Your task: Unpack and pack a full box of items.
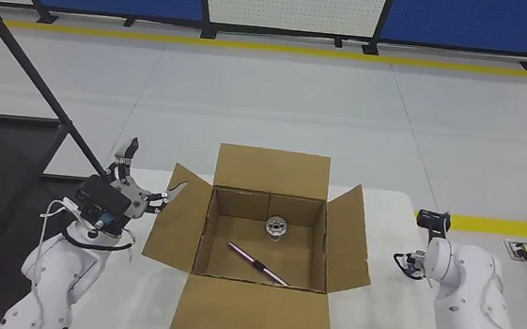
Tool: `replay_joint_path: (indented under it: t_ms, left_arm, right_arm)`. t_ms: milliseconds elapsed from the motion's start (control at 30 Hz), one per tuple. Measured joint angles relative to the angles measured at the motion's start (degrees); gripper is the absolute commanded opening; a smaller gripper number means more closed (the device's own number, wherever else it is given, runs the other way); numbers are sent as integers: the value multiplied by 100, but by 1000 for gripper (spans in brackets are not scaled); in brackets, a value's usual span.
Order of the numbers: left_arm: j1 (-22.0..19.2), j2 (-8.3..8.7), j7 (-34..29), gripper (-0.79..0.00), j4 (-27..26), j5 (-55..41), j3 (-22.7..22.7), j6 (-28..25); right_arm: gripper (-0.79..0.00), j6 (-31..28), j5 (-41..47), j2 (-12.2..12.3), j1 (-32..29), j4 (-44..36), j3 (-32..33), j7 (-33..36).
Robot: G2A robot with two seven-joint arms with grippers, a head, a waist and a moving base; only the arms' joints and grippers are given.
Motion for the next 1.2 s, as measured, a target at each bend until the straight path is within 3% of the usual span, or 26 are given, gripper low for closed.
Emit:
replay_joint_path:
  t_ms: [300,333,367,500,567,800,1033,1200]
  left_arm:
    - [0,0,0,0,0,0,0,0]
    - [0,0,0,0,0,0,0,0]
    - [0,0,0,0,0,0,0,0]
    - [0,0,0,0,0,0,0,0]
    - [0,0,0,0,0,0,0,0]
    - [0,0,0,0,0,0,0,0]
    - [0,0,0,0,0,0,0,0]
    - [0,0,0,0,0,0,0,0]
  right_arm:
    - [-425,11,5,5,58,138,-100,15]
    - [-222,9,14,7,57,141,-97,20]
    - [-123,8,22,11,53,140,-91,30]
    - [-37,-10,57,23,-9,63,-66,33]
    - [-3,-20,66,31,-60,-5,-52,43]
    - [0,50,71,78,-374,-829,165,-47]
    - [0,-291,87,130,-1044,-2977,366,-35]
    - [0,-852,546,149,-1375,-4362,325,-320]
